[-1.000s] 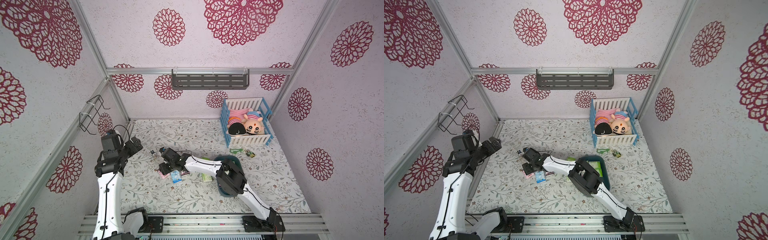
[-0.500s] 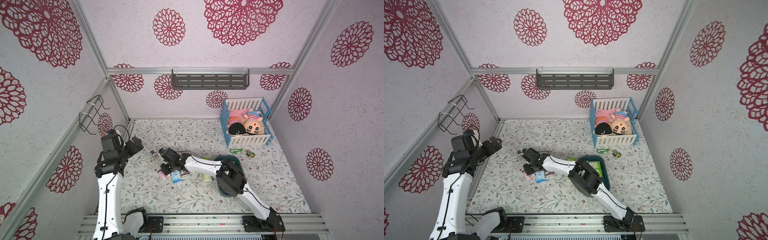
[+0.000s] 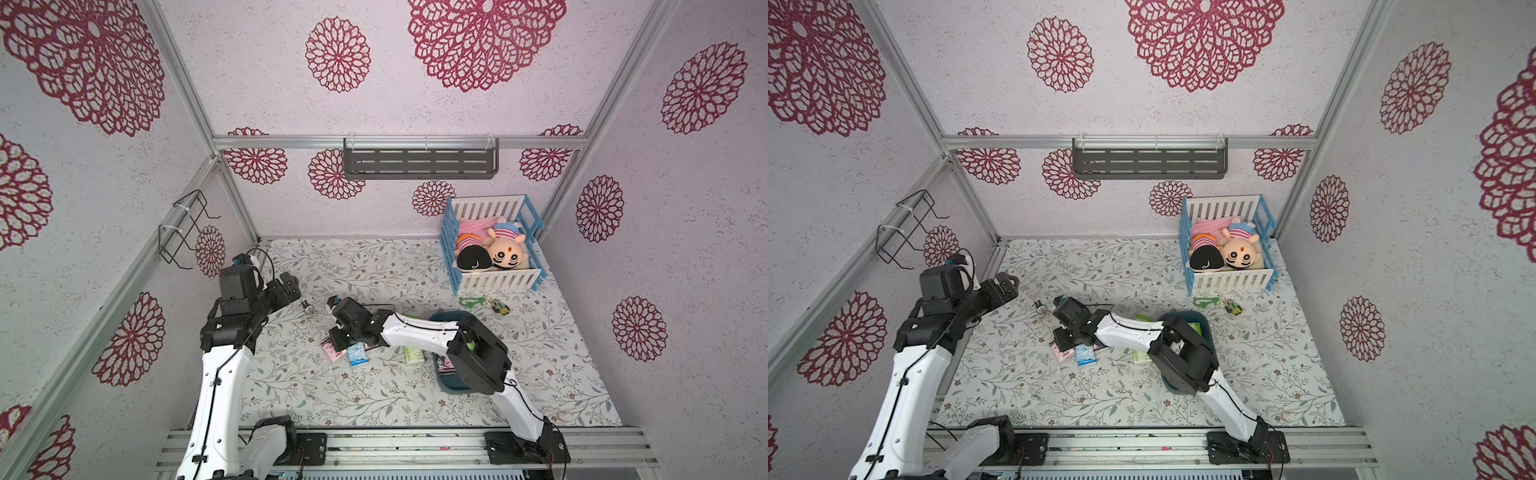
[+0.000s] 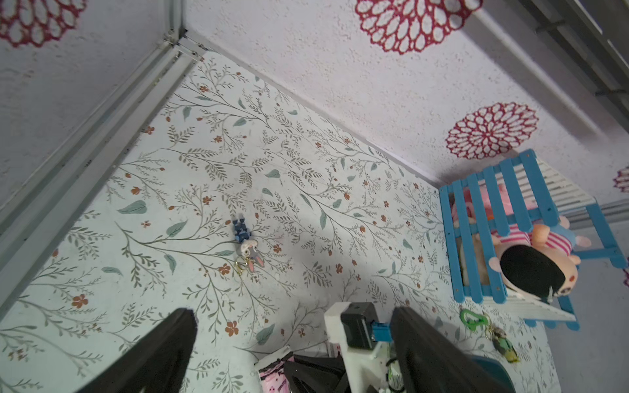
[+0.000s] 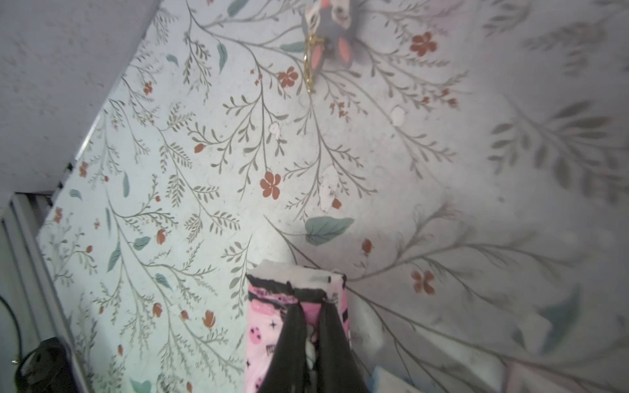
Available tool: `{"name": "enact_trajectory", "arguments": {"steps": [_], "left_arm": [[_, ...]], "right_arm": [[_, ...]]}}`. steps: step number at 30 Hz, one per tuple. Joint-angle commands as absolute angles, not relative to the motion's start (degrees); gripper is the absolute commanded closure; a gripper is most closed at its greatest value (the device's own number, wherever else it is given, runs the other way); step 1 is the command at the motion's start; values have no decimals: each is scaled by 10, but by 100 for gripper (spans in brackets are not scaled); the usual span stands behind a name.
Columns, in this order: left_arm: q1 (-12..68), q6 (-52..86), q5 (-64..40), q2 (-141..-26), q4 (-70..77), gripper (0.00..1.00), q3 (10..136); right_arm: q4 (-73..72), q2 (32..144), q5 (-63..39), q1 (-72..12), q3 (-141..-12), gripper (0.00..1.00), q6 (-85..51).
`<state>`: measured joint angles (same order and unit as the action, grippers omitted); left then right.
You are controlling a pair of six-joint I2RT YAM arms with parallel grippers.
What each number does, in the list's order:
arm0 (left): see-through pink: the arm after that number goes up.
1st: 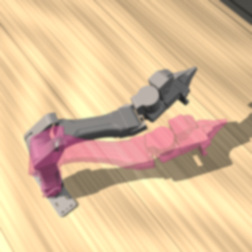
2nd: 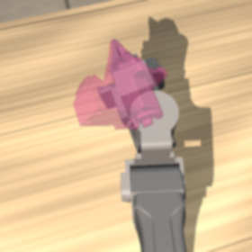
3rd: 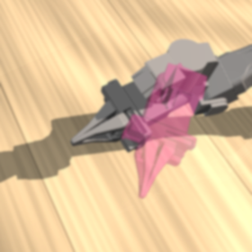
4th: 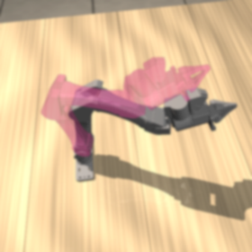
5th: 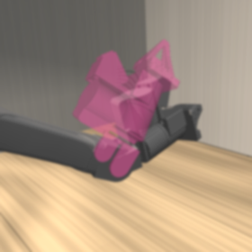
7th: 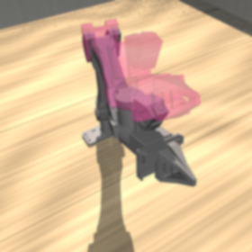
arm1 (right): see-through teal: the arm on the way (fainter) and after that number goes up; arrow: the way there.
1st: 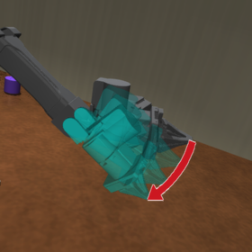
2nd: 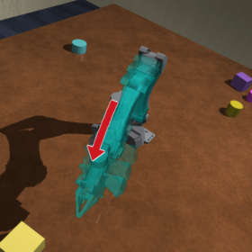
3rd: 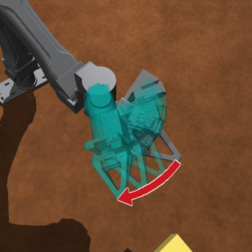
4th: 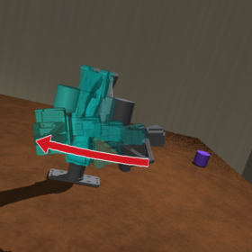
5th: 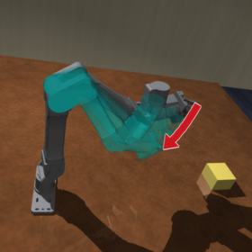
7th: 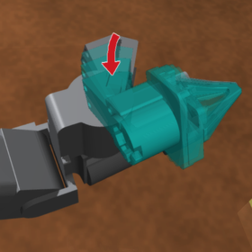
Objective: Put the pocket tissues into the storage box
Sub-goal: Pick up the pocket tissues from the center of the board, then place the pocket tissues in the storage box.
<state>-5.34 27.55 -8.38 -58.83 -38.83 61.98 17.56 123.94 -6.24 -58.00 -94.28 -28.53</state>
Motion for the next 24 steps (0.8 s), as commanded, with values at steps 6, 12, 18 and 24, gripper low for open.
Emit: {"name": "enact_trajectory", "arguments": {"steps": [6,12,18,24], "left_arm": [[35,264,-50,-630,-345,3,655],[55,268,-44,-648,-334,3,664],[65,277,-46,-662,-320,3,665],[70,271,-33,-664,-327,3,675]], "right_arm": [[75,935,-32,-482,-694,100,-340],[142,729,31,-391,-537,100,-407],[204,571,141,-351,-415,100,-564],[159,513,186,-350,-317,100,-729]]}}
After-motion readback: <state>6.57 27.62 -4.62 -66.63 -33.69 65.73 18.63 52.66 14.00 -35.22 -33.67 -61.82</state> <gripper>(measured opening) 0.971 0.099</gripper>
